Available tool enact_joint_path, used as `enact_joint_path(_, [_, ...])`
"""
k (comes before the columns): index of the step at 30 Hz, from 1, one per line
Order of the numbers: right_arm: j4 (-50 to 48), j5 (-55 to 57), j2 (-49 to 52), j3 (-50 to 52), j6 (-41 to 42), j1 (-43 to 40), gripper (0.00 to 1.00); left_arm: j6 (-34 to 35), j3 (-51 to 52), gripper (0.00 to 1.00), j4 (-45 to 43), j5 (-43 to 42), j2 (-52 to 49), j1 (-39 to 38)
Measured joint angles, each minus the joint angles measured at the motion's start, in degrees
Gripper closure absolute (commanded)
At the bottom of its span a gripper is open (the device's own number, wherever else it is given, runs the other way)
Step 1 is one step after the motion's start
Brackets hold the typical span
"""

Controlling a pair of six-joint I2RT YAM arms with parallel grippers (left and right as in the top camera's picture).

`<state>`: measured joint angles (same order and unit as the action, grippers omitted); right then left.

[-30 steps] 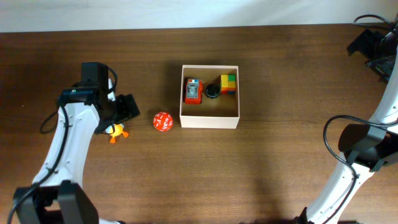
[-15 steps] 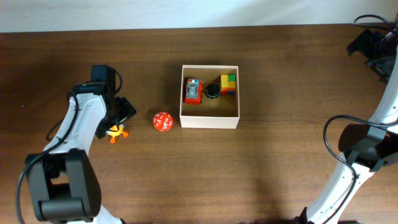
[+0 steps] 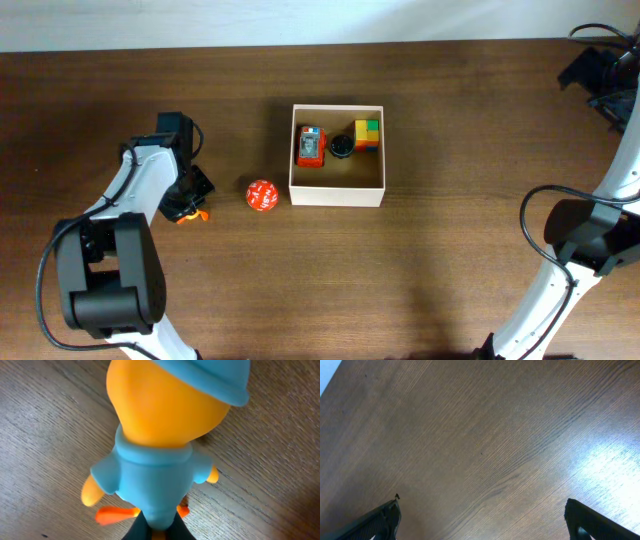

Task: Pack container
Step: 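Lower the left gripper and grasp the duck, then lift the duck and carry it right over the box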

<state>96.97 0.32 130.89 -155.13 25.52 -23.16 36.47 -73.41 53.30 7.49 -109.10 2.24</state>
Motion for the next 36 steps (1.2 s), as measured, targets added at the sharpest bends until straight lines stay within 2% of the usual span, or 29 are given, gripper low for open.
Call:
enact_joint_path(6, [0.0,0.0,0.0,0.0,0.0,0.0,0.01,-2.7,-0.1,0.98,0.0,0.1,0.0,0.0])
enact_joint_path(10, [0.0,0.0,0.0,0.0,0.0,0.0,0.01,-6.9,-2.1,0.98,1.8,0.0,0.0,0.0])
enact_joint_path(18, [0.0,0.0,0.0,0.0,-0.1,0.0,0.01,-17.4,-17.5,0.98,10.3,-0.2,-0.1,-0.3])
enact_joint_path(20, [0.0,0.0,0.0,0.0,0.0,0.0,0.01,-22.1,-23.8,0.98,12.6,-0.1,-0.1,-1.0])
enact_joint_path(26, [0.0,0.0,0.0,0.0,0.0,0.0,0.01,-34.5,-33.0,0.98,14.1,-0.7,-0.1,-6.6])
enact_joint_path(36, [0.0,0.0,0.0,0.0,0.0,0.0,0.01,-61.2,-34.7,0.98,10.4,-4.9,-0.1,-23.8])
